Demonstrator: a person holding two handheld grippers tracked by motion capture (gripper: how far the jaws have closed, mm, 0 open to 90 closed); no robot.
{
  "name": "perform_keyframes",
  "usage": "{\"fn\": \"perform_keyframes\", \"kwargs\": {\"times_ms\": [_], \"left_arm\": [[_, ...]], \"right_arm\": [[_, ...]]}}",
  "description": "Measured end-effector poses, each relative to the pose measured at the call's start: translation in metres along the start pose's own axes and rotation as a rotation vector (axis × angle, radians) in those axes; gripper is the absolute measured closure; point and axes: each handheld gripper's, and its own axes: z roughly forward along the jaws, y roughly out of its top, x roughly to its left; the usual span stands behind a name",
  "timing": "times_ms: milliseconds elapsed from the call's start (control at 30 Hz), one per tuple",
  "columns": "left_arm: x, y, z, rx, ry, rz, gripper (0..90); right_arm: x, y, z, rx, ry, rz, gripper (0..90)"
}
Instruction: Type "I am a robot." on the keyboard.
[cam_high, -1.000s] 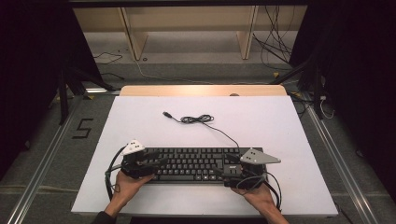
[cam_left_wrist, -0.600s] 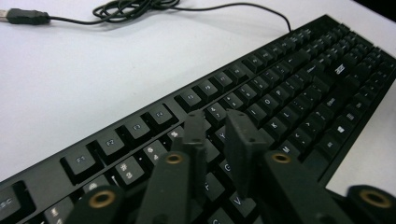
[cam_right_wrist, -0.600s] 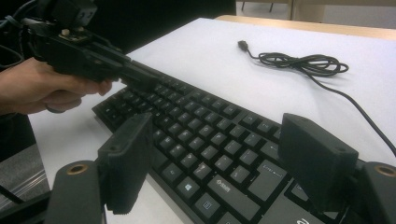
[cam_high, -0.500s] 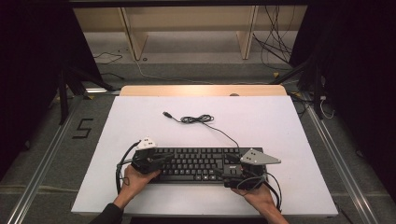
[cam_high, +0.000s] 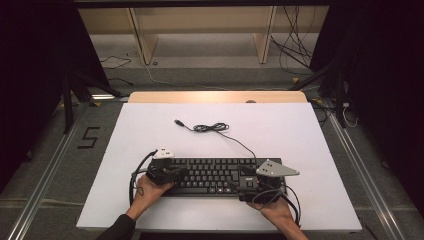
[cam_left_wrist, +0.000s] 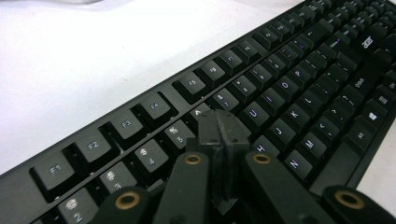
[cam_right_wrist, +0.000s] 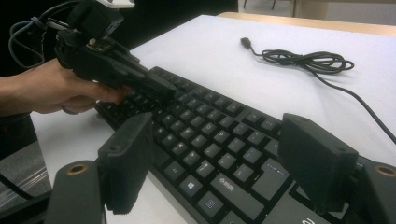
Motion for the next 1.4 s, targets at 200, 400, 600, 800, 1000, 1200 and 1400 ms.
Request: {"fn": "perform_keyframes", "kwargs": {"times_ms": [200,400,600,800,1000,1200,1400], "left_arm": [[-0.001,0.001,0.002,0.015,0.006,0.007,89.0],[0.0,-0.001,0.003,0.019,0.0,-0.012,89.2],[0.0,-0.001,0.003,0.016,0.003,-0.002,89.2],[0.001,0.001,-0.005,-0.019,0.002,-0.015,82.2],[0.006,0.002,-0.021,-0.082,-0.024,-0.042,69.7],[0.005,-0.001,-0.035,-0.128,-0.059,-0.05,52.5],[0.002,-0.009,-0.048,-0.183,-0.069,-0.055,40.2]], "right_arm": [[0.0,0.0,0.0,0.003,0.001,-0.001,28.1],[0.001,0.0,0.0,0.002,0.001,-0.002,28.1],[0.002,0.0,0.0,0.0,0.002,-0.005,28.1],[0.002,0.001,0.001,-0.002,0.003,-0.004,28.1],[0.002,0.0,0.003,0.005,0.003,-0.006,28.1],[0.001,0.0,0.005,0.014,-0.003,-0.006,28.6],[0.001,-0.001,0.009,0.027,-0.009,-0.008,28.8]]}}
